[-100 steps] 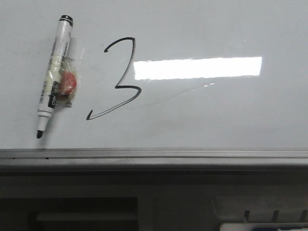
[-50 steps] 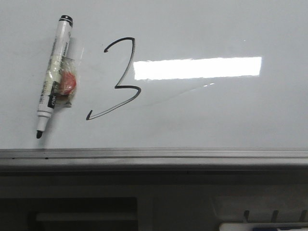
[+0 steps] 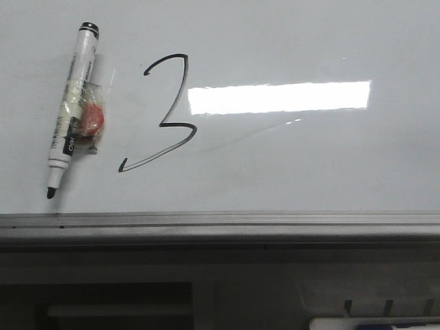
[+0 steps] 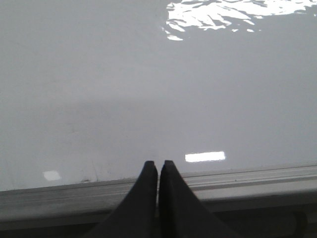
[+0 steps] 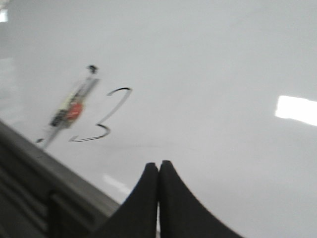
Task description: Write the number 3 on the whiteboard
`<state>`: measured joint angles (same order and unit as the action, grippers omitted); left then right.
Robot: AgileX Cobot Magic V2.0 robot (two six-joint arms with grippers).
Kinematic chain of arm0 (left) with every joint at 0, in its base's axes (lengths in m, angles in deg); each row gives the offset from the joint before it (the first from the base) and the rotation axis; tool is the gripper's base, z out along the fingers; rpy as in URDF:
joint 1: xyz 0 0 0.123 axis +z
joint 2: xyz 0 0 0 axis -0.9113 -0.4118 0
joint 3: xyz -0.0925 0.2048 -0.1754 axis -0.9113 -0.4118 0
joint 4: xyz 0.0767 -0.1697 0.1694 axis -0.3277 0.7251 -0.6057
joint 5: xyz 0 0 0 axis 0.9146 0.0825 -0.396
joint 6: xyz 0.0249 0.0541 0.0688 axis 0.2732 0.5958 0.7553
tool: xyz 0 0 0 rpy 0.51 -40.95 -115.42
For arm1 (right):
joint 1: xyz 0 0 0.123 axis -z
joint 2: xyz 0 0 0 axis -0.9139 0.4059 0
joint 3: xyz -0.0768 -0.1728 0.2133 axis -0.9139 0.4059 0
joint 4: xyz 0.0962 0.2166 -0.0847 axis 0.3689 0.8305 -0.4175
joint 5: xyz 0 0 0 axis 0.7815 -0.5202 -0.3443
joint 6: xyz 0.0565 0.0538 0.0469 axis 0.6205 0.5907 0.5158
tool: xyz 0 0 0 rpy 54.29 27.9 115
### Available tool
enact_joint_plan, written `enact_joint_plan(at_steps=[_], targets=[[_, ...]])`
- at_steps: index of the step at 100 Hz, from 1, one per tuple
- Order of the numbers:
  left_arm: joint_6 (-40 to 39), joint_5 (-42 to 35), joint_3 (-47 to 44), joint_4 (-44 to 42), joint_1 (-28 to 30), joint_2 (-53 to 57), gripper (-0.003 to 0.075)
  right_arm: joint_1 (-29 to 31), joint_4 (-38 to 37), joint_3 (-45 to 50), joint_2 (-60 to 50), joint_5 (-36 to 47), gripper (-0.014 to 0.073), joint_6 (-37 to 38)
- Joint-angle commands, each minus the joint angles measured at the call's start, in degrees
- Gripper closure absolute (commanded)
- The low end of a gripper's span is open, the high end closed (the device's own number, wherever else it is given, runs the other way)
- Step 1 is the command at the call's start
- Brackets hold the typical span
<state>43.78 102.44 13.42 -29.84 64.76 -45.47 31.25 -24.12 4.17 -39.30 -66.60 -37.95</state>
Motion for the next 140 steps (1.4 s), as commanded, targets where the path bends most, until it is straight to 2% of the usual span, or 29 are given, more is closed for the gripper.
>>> enact_joint_plan(at_steps=[1, 20, 27, 37, 54, 64, 74, 140], targets=[[-0.6, -3.2, -0.7, 0.0, 0.1, 1.3, 0.0741, 7.7, 0.2, -1.4, 1.2, 5.0, 0.0644, 0.1], [-0.6, -3.2, -0.7, 0.0, 0.1, 1.3, 0.0741, 25.4, 0.2, -1.4, 1.2, 4.9, 0.0644, 0.1], [-0.6, -3.2, -0.7, 0.0, 0.1, 1.3, 0.0741, 29.7, 0.2, -0.6, 1.0, 4.9, 0.0644, 0.1], [-0.6, -3.2, -0.7, 0.0, 0.1, 1.3, 0.0741, 32.9, 0.2, 1.8, 1.0, 5.0, 0.0644, 0.1], [-0.6, -3.2, -0.7, 0.0, 0.1, 1.3, 0.0741, 34.2, 2.3, 9.2, 0.9, 6.1, 0.0644, 0.1], [-0.6, -3.3, -0.7, 0.0, 0.1, 1.3, 0.0741, 34.3, 3.7, 9.0, -2.8, -4.7, 0.0644, 0.1], [-0.6, -3.6, -0.7, 0.0, 0.1, 1.3, 0.0741, 34.8, 3.7, 9.0, -2.9, -11.4, 0.0644, 0.1], [-0.6, -3.8, -0.7, 0.0, 0.1, 1.3, 0.0741, 34.8, 3.7, 9.0, -2.9, -11.3, 0.0644, 0.1]])
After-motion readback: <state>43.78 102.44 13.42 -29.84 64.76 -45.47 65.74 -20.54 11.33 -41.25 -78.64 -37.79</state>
